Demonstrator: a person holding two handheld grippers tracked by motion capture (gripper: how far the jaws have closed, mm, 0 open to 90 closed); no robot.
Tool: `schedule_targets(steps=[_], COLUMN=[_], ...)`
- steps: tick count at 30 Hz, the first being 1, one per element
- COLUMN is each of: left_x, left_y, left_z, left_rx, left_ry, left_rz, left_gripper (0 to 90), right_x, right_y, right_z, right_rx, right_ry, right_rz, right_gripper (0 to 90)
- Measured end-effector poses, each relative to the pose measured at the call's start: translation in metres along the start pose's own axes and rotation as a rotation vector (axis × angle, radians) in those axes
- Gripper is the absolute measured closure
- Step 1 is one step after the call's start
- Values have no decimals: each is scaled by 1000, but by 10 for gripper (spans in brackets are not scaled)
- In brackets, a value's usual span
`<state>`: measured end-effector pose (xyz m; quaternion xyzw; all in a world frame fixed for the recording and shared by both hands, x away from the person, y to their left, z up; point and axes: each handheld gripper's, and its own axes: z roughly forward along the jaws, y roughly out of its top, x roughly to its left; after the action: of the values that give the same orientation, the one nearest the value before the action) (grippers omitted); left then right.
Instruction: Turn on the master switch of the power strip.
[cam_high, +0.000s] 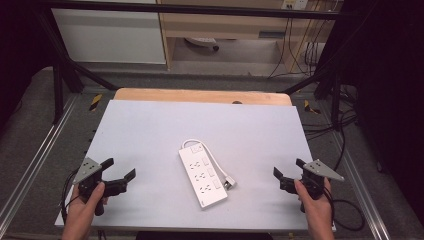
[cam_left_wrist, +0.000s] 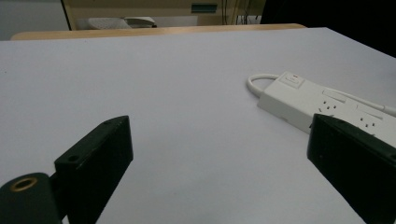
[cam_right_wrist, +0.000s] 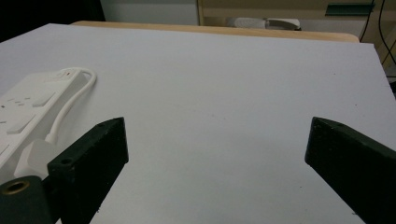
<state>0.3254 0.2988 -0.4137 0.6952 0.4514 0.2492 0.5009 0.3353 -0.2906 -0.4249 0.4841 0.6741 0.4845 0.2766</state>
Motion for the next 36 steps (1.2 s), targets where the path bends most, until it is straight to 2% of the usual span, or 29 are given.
schedule_targets(steps=[2,6,11,14,17,21,25,36], left_x=[1,1,3,4,4,5,5,3], left_y=[0,0,1,1,1,2,2,1], left_z=[3,5,5,7,7,8,9,10], left_rx=[6,10,3,7,6,6,7,17], left_ry=[6,15,3,-11,-15,-20,-21,-13], left_rz=[13,9,4,16,4,5,1,-7], left_gripper=[69,70,69,69,69,69,69,65], right_x=[0,-2,-1,1,4,8,16,31], right_y=[0,0,1,3,4,8,16,33], right_z=[-2,-4,-9,-8,-6,-3,-2,14], right_rx=[-12,-21,-56,-71,-80,-85,-103,-78], right_ry=[-3,-14,-14,-10,-5,14,35,88], right_rz=[8,27,54,70,74,63,33,-11], right_gripper=[60,58,61,62,61,62,50,48])
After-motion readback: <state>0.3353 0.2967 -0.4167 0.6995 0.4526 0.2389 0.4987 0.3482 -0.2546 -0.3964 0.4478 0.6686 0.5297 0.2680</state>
